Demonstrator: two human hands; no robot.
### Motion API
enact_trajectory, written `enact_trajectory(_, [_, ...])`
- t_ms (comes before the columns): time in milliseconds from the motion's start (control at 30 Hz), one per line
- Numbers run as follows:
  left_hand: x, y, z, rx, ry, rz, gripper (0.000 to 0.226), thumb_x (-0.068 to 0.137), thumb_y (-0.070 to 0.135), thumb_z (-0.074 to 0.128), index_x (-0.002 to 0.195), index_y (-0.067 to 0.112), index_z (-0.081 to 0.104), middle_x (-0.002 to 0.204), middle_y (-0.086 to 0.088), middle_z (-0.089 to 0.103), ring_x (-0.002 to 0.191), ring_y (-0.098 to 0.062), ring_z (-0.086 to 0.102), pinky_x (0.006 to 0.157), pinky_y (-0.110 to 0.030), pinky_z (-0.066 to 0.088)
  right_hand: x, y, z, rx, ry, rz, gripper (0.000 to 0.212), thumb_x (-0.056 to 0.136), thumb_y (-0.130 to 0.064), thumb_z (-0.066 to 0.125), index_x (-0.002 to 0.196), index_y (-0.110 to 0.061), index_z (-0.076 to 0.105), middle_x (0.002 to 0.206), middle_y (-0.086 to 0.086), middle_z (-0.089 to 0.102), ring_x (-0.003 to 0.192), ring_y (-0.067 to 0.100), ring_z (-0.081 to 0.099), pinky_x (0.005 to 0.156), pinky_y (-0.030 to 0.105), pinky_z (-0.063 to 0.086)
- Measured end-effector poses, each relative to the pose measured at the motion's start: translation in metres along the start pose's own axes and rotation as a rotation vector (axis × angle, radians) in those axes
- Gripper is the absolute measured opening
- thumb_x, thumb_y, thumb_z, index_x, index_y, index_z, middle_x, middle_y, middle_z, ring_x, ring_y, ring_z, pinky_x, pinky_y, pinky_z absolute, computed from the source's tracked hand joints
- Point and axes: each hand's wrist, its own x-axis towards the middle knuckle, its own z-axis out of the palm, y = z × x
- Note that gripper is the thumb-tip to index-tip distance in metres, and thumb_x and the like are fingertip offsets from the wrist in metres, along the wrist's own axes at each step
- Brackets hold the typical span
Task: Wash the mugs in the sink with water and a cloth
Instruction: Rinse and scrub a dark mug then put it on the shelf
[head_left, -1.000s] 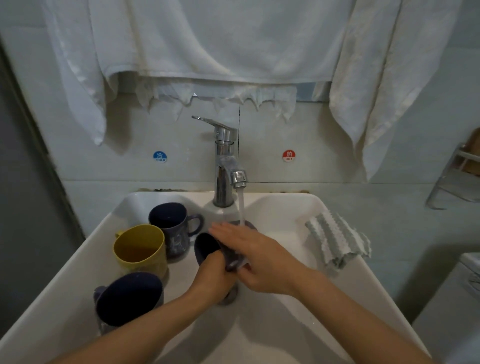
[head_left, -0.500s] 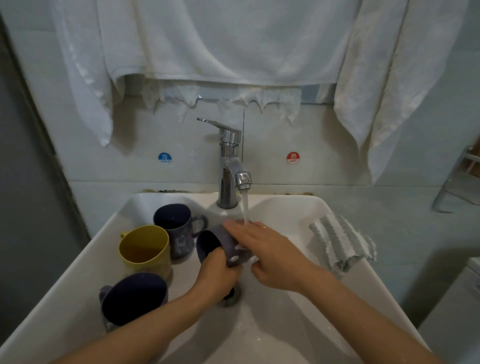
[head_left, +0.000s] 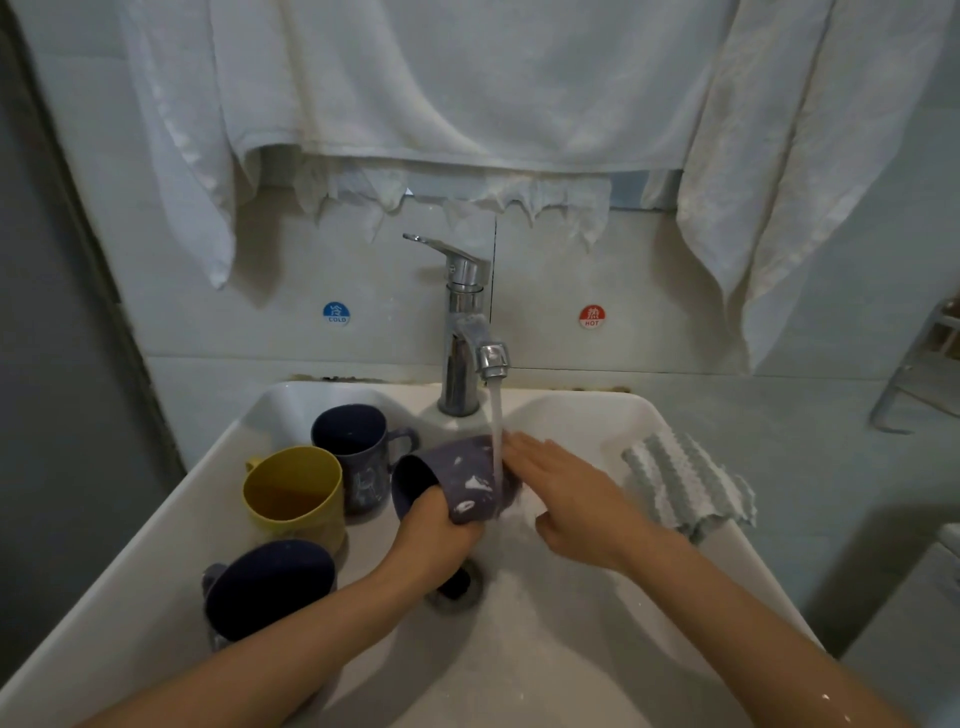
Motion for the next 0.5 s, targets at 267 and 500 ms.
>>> enact_trajectory(267, [-0.004, 0.001, 0.000, 0.037, -0.048, 0.012, 0.039, 0.087, -0.005, 0.055, 0.122, 0.012, 0.051, 0.114, -0.001, 0.055, 0.105, -0.007, 0.054, 0.083, -0.003, 0.040, 0.002, -0.013, 0.004, 0.090, -0.006, -0.086, 0.085, 0.081, 0.000, 0.053, 0.150, -0.026, 0.010, 0.156, -0.007, 0.017, 0.142, 0.013, 0.020, 0.111, 0.019, 0.017])
enact_trajectory(500, [-0.004, 0.002, 0.002, 0.047, -0.066, -0.016, 0.040, 0.086, -0.005, 0.056, 0.124, 0.006, 0.050, 0.114, -0.006, 0.054, 0.110, -0.013, 0.049, 0.076, 0.001, 0.038, 0.001, -0.025, 0.000, 0.202, 0.042, -0.182, 0.066, 0.084, -0.005, 0.046, 0.146, -0.020, 0.030, 0.153, -0.004, 0.027, 0.140, 0.009, 0.023, 0.116, 0.021, 0.016])
